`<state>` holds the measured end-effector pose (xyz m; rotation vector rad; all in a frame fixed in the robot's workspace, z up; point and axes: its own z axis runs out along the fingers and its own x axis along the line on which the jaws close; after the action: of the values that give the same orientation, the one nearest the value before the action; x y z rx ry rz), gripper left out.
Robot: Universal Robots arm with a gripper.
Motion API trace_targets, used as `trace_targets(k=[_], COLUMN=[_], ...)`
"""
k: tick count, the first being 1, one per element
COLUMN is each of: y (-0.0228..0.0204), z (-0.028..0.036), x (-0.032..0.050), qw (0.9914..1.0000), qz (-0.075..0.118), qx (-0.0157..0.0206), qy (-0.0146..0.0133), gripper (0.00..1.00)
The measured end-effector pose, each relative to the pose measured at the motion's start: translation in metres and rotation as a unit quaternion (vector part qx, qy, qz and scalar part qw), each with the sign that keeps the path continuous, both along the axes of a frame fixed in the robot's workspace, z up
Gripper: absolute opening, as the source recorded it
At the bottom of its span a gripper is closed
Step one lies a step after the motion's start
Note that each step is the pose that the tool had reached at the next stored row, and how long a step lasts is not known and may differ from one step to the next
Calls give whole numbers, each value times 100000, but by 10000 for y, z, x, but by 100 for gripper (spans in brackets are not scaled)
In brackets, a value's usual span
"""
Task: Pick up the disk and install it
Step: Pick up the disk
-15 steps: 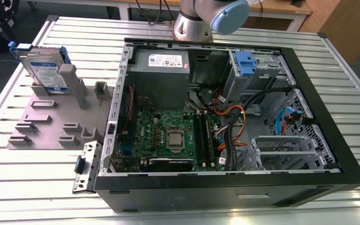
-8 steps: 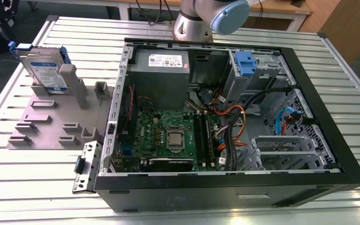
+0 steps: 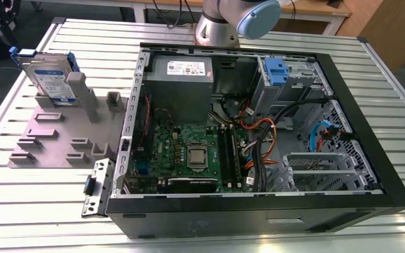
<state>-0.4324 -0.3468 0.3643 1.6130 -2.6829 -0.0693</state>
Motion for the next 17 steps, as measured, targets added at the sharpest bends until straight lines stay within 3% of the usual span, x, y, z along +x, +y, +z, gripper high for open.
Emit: trace_targets(k=[8,11,15,17], y=[0,0,0,1], z=[0,0,-2,-3], x=[0,0,0,0], qw=[99930,99826,99604,99588], qz=[3733,5892,8894,9067], qx=[1,0,3,82], qy=[-2,1,-1,-16], gripper=[11,11,11,11])
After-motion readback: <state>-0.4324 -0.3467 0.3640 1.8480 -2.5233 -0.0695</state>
